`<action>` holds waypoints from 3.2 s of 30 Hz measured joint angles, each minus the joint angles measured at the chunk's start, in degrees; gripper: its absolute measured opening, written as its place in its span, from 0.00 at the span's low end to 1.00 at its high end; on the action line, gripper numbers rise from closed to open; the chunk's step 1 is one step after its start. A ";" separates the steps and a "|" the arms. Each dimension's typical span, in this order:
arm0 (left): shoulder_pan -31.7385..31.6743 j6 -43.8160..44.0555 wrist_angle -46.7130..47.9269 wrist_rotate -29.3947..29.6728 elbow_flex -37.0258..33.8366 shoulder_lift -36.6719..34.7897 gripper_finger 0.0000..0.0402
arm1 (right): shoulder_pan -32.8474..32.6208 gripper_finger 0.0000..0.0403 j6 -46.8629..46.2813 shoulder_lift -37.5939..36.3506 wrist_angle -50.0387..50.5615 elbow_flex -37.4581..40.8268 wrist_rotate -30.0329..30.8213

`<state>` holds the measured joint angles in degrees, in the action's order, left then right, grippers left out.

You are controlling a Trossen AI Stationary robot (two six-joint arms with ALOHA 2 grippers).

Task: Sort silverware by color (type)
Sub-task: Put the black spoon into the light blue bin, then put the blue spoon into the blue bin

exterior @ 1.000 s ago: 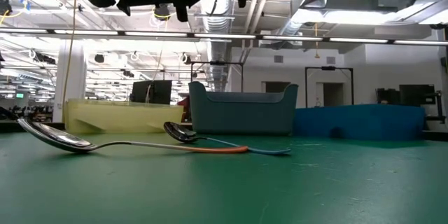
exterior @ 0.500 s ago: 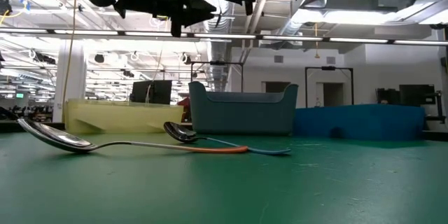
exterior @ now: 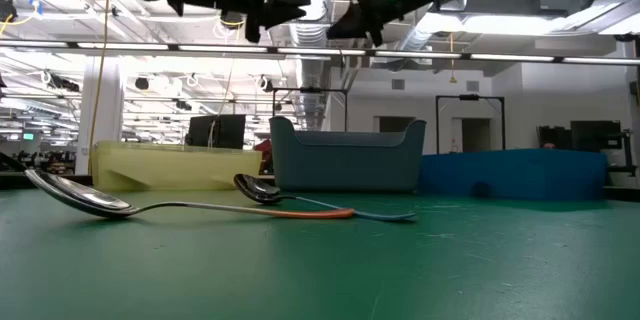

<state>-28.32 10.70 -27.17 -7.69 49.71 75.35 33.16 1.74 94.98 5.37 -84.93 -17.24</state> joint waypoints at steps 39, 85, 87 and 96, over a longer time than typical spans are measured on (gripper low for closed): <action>-5.88 -1.57 21.58 7.05 5.91 -8.79 0.30 | -3.45 0.12 9.29 14.14 16.16 -0.09 13.01; 9.55 1.96 26.25 10.91 5.80 -21.70 0.30 | -5.03 0.40 11.85 -40.90 40.69 -10.24 0.68; 11.91 1.19 26.39 12.09 5.80 -21.73 0.30 | -4.88 0.39 11.72 -42.64 42.05 -9.34 0.68; 18.98 -3.02 26.68 14.56 5.54 -22.10 0.30 | -6.15 0.35 4.66 -49.80 34.64 7.51 0.50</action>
<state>-9.34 7.67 -0.50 6.87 55.24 53.25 27.02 6.40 45.18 40.01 -77.42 -16.74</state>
